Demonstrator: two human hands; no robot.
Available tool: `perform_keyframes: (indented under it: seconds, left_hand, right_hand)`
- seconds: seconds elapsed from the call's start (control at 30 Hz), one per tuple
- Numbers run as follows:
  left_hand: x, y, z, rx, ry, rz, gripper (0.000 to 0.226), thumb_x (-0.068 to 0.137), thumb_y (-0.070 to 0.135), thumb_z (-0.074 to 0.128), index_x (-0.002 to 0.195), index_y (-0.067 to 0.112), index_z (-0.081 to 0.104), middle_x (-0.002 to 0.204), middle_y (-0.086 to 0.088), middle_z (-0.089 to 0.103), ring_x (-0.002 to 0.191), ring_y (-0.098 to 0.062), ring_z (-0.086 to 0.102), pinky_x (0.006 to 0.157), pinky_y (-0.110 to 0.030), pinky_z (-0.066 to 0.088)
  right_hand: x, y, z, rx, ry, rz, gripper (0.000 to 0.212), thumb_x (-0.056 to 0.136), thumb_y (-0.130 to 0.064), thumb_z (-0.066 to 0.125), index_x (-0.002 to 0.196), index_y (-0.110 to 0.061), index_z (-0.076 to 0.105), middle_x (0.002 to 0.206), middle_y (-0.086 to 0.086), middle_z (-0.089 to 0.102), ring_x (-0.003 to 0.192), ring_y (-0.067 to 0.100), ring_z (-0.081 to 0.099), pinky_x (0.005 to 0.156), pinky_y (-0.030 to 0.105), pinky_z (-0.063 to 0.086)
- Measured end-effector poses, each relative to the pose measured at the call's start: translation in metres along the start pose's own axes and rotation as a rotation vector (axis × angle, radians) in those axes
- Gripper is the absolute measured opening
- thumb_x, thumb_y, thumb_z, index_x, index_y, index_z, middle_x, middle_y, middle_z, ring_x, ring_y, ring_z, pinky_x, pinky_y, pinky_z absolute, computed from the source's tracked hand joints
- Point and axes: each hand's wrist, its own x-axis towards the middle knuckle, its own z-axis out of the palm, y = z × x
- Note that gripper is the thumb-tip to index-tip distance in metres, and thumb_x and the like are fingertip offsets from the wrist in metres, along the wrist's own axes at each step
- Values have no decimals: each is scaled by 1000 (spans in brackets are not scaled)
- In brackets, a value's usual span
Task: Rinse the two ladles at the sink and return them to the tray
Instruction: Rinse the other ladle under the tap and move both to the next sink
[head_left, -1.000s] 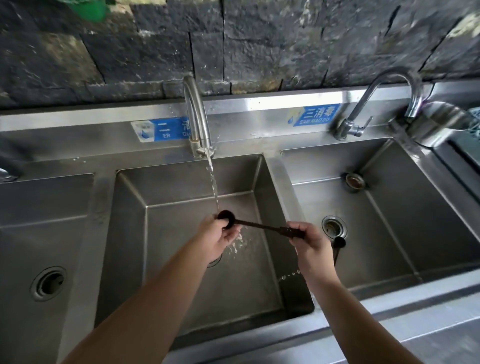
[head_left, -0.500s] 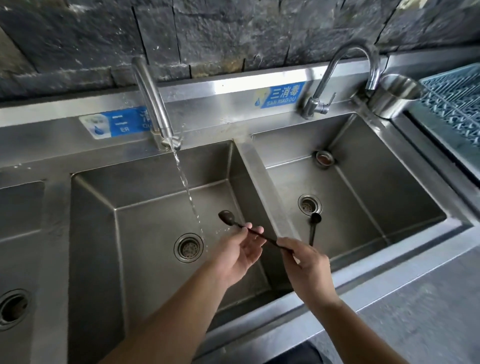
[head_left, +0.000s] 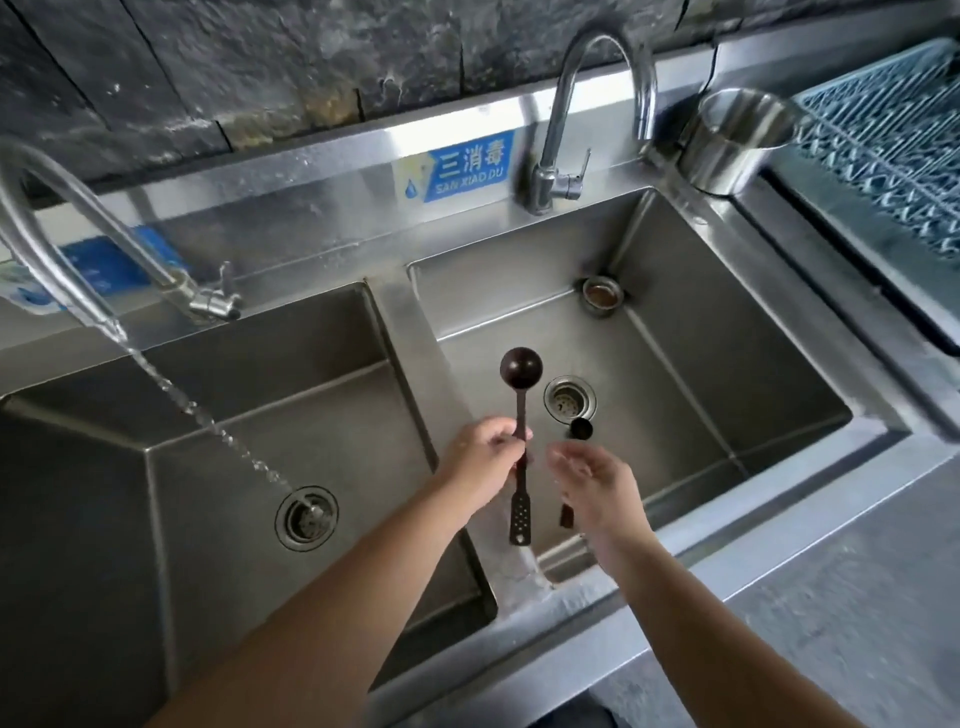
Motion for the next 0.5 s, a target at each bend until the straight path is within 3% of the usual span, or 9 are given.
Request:
perform_keyframes:
  seconds: [0.13, 0.2, 0.33, 0.43, 0.5]
  left_hand:
    - [52, 4, 50, 178, -50, 3, 19, 92, 16, 58, 80, 28, 67, 79, 2, 75, 71, -18, 70, 54, -21, 49]
    - [79, -2, 73, 235, -89, -38, 12, 93, 14, 59, 88, 19, 69, 85, -8, 74, 75, -25, 70, 63, -32, 55]
    - [128, -37, 104, 263, -104, -151, 20, 92, 2, 55, 81, 11, 69, 60, -5, 62, 58, -24, 56, 51, -24, 44]
    - [162, -69, 118, 274, -105, -273, 19, 91, 3, 54, 92, 5, 73, 80, -24, 70, 71, -32, 61, 64, -35, 43]
    - [179, -92, 125, 321, -109, -340, 22, 91, 5, 52, 96, 4, 74, 89, -25, 72, 75, -29, 64, 66, -35, 47]
  right_hand:
    - [59, 12, -30, -33, -39, 33, 11, 89, -24, 70, 82, -28, 78, 69, -15, 73, 58, -2, 60, 56, 17, 46]
    - [90, 23, -38, -162, -27, 78, 11, 84, -26, 70, 76, -29, 77, 67, -11, 72, 55, 3, 58, 48, 19, 42]
    - [150, 55, -33, -278, -59, 182, 8, 82, -27, 68, 76, -27, 75, 68, -7, 71, 64, 12, 64, 51, 22, 42]
    - [191, 88, -19, -346, -134, 264, 11, 84, -25, 69, 79, -19, 76, 70, -4, 71, 65, 14, 64, 48, 18, 42]
    - [213, 110, -10, -434, -231, 279, 12, 85, -23, 69, 76, -18, 74, 67, -6, 65, 67, 13, 61, 51, 17, 41]
